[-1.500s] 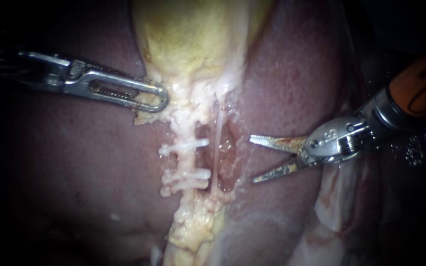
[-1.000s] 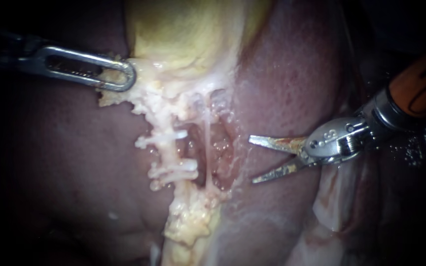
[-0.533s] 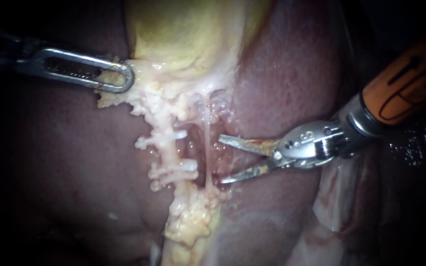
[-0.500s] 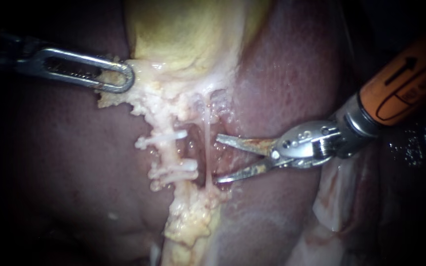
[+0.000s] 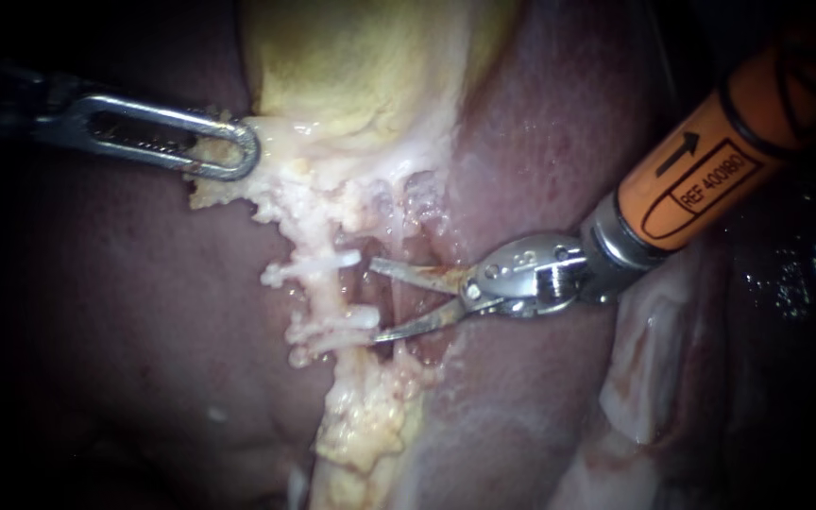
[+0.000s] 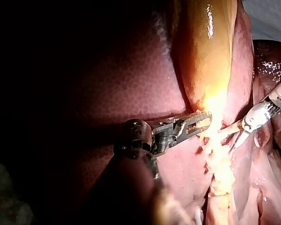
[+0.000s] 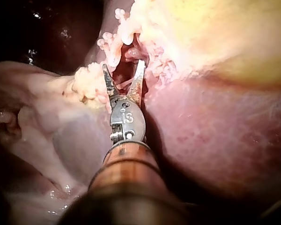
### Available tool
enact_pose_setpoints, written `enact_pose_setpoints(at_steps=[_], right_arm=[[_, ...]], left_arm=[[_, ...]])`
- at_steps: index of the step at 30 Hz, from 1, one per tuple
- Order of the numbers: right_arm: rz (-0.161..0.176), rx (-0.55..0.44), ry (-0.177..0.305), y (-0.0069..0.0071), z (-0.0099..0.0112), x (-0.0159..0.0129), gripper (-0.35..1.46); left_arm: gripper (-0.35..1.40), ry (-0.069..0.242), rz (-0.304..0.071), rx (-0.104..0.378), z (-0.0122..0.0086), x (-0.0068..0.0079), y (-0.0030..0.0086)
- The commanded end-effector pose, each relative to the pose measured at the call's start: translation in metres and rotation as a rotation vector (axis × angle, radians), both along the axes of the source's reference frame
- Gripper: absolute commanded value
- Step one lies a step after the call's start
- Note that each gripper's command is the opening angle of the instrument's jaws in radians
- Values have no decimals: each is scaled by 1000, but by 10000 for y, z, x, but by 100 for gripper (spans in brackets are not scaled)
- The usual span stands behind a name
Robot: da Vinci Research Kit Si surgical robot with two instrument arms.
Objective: Go to the cutting position left tube
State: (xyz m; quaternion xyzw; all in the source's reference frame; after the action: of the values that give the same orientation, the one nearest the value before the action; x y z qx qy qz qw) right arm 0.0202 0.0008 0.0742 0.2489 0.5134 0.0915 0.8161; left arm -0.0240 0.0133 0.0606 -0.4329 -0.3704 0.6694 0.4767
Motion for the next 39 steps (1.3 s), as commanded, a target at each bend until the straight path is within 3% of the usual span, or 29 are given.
enact_pose_setpoints(at_steps=[1, 7, 16, 25, 31, 39], right_arm=[[-2, 3, 0, 1, 3, -1, 143], [-5, 8, 9, 5, 13, -2, 143], [-92, 28, 174, 5, 8, 11, 138], [-127, 19, 229, -2, -4, 38, 133], [-114, 51, 223, -3, -6, 56, 131], [-58, 152, 216, -4, -11, 83, 131]], left_arm=[[-35, 0, 0, 0, 0, 0, 0], [-35, 1, 0, -1, 1, -1, -1], [-35, 0, 0, -1, 1, -1, 0], [-35, 0, 0, -1, 1, -1, -1], [-35, 1, 0, -1, 2, -1, -1], [-35, 1, 0, -1, 2, -1, -1]])
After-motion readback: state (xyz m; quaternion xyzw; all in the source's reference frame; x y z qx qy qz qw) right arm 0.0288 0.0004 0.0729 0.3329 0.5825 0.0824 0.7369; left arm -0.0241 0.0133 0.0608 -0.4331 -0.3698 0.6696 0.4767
